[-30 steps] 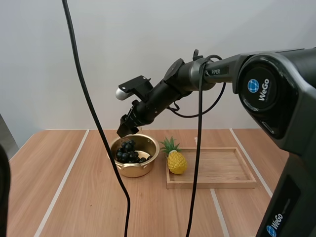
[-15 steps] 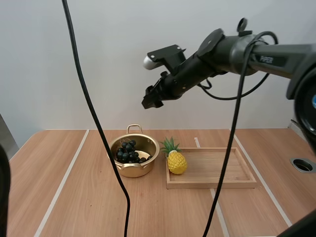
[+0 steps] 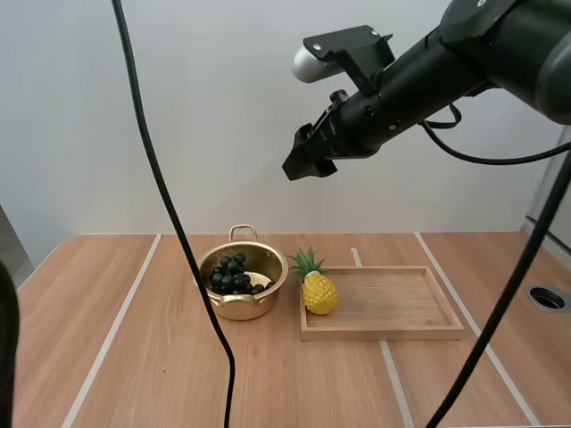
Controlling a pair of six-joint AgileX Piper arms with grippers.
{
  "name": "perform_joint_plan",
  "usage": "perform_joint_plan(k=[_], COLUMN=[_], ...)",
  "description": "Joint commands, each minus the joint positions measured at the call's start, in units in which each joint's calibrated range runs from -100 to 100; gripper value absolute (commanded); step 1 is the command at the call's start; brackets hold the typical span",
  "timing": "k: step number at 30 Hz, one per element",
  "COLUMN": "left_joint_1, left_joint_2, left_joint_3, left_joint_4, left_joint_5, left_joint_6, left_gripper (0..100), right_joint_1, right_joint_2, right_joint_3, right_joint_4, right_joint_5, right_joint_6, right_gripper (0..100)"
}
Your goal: Open the pot, put the grape inside, and close it
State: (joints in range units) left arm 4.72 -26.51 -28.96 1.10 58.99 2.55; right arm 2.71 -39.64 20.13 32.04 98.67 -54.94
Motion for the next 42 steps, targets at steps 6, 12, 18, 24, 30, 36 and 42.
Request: perform_joint_plan(k=[6, 12, 18, 24, 30, 36, 42], left_joint_1=[0.18, 0.18, 0.18, 0.18, 0.18, 0.18, 0.18], left_joint_2=[-0.1, -0.1, -0.1, -0.1, -0.1, -0.1, 1.1], left_joint_3=[-0.4, -0.4, -0.4, -0.4, -0.4, -0.4, -0.4], left_joint_4=[0.4, 0.4, 0.4, 0.4, 0.4, 0.4, -1.1], left_joint_5=[-1.4, -1.4, -1.4, -1.4, -1.6, 1.1, 10.5], left_joint_6=[-0.6, -0.6, -0.6, -0.6, -0.6, -0.6, 2.6], left_gripper=[0, 0, 0, 0, 0, 0, 0], right_joint_1=[-0.2, -0.2, -0.2, -0.2, -0.2, -0.2, -0.2], right_joint_2=[-12.2, -23.4, -32.7, -39.2, -42.9, -44.5, -44.8], right_joint_3=[0.4, 6.7, 15.5, 24.3, 28.0, 28.0, 28.0], right_joint_4=[-7.4, -15.3, -18.3, -18.4, -19.4, -19.4, -19.7], right_joint_5=[1.3, 1.3, 1.3, 1.3, 1.3, 1.3, 1.3], right_joint_6=[4.5, 5.9, 6.8, 6.9, 6.9, 6.9, 6.9], right_gripper=[100, 100, 100, 100, 0, 0, 0])
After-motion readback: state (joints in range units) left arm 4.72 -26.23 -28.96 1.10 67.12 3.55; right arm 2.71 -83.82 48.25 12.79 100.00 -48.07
